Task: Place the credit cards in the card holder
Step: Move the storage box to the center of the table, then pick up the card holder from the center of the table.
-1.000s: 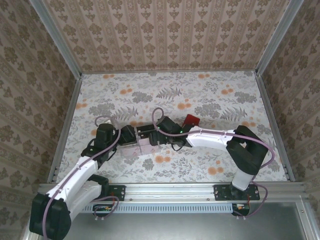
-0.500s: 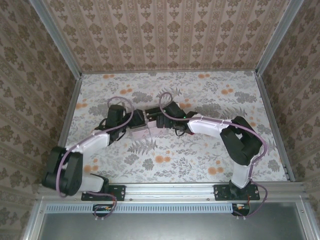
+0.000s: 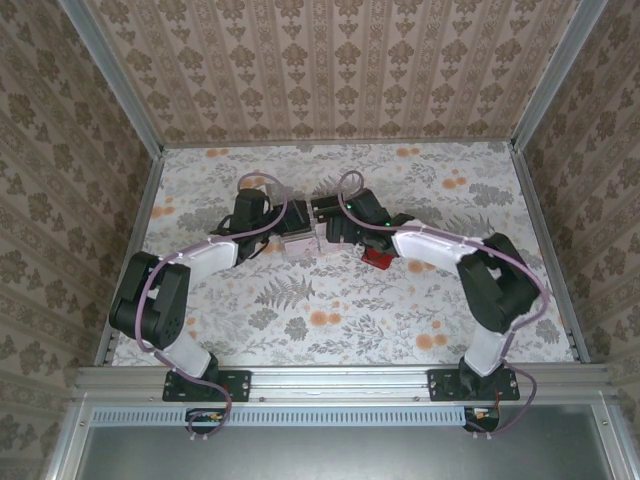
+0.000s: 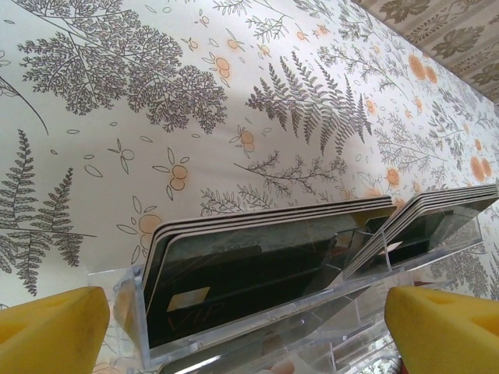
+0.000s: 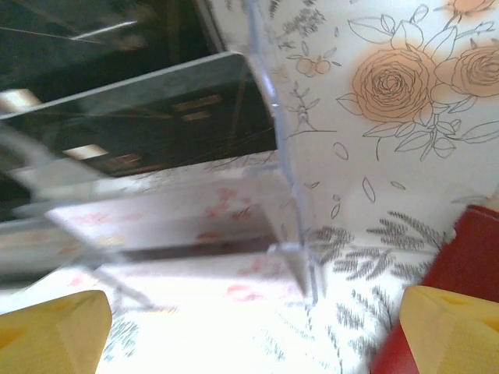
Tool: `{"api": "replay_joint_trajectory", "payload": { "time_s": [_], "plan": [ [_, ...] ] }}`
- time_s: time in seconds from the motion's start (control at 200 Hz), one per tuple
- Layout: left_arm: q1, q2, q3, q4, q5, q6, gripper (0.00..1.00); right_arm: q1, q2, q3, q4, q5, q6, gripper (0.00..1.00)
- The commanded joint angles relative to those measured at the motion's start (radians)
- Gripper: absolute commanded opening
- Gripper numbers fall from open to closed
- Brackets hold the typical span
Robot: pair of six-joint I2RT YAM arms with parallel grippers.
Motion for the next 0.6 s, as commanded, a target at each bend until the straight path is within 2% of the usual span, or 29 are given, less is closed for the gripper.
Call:
{"api": "replay_joint_trajectory", "payload": {
  "time_s": [0.0,0.11,0.22,0.405,0.595],
  "plan": [
    [0.006,-0.022,0.015,0.014,0.018,0.027,1.0,0.001,-0.136,-0.046,-0.014,-0.007,-0.002,0.97],
    [0.022,-0.039,0.011,0.01,0.019,0.026,1.0,-0.011,-0.2,-0.094,-0.076,0.067,0.04,0.95],
    [0.042,-0.073,0.001,-0.005,0.01,0.021,1.0,-0.048,-0.191,-0.097,-0.197,0.151,0.11,0.91],
    [0.078,-0.158,-0.04,-0.035,-0.045,-0.021,1.0,-0.084,-0.105,-0.063,-0.295,0.232,0.163,0.75],
    [0.092,-0.277,-0.058,-0.157,-0.124,-0.008,1.0,-0.087,0.006,0.003,-0.333,0.265,0.166,0.56]
  ]
}}
